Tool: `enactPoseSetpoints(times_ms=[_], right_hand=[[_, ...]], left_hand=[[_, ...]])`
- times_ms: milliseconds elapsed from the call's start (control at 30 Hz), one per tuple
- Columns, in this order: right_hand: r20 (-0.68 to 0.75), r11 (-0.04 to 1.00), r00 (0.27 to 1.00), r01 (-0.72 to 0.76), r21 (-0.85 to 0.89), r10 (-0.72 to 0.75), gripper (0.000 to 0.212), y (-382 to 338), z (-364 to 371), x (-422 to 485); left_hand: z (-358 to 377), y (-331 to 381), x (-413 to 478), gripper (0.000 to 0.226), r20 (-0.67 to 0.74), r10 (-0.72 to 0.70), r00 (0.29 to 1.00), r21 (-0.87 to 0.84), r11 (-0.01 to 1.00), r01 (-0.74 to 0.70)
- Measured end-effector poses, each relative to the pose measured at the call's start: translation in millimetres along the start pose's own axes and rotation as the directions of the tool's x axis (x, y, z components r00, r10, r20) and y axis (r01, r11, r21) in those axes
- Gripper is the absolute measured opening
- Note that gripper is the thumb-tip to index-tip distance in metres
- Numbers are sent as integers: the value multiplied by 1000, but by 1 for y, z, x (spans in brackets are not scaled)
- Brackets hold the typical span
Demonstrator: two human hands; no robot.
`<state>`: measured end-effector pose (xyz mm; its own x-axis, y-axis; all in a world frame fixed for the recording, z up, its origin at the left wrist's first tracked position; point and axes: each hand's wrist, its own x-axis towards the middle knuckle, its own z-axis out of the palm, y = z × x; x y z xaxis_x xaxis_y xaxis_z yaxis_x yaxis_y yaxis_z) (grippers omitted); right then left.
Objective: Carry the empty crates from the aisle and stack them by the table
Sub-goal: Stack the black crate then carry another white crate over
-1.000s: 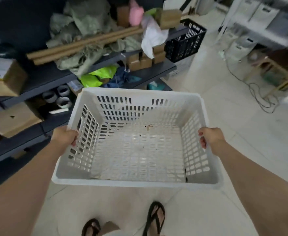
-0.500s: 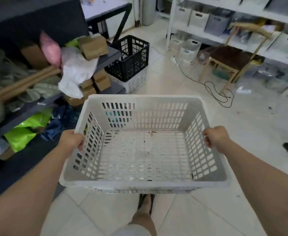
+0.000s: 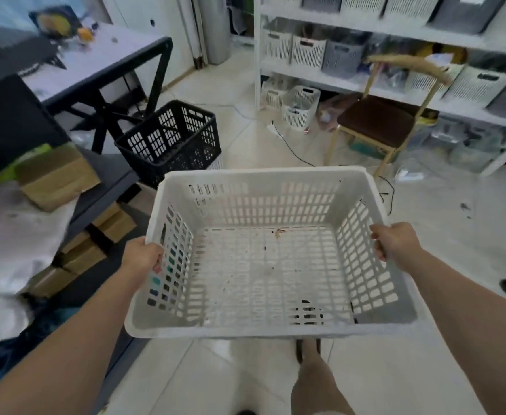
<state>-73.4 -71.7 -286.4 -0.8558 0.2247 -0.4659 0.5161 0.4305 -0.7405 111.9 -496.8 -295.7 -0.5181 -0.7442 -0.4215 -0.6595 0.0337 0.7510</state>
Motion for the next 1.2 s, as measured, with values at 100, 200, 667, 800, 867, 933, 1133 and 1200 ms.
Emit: enactPoseSetpoints(times_ms=[100,200,667,800,867,933,1133,1200], right_hand=[[34,1000,999,21,-9,-21,24,-44,5,79],[78,999,997,27,-31,-24,25,-96,12,154],[323,954,922,267,-135,-212,28,-372,206,367],[397,931,880,338,-136,-261,25,-447,298,410],[429,918,859,370,-144,-279,24,-485,339,422],[466,905,836,398,-151,-290,24,-521,377,434],[607,837,727,518,-178,-321,21,-622,493,461],[652,810,684,558,-179,-327,22,-650,535,468]], left_hand=[[47,46,40,12,-15,-6,1000,18,1000,6],[84,93,79,14,-48,-20,999,-9,1000,20],[92,226,280,8,-320,-162,934,-177,978,109],[74,243,353,5,-401,-251,881,-223,960,172],[60,252,383,7,-442,-290,849,-243,950,198],[46,262,408,9,-473,-321,820,-268,940,213],[9,296,473,3,-550,-405,730,-339,907,248],[0,301,494,6,-578,-447,683,-365,890,274]])
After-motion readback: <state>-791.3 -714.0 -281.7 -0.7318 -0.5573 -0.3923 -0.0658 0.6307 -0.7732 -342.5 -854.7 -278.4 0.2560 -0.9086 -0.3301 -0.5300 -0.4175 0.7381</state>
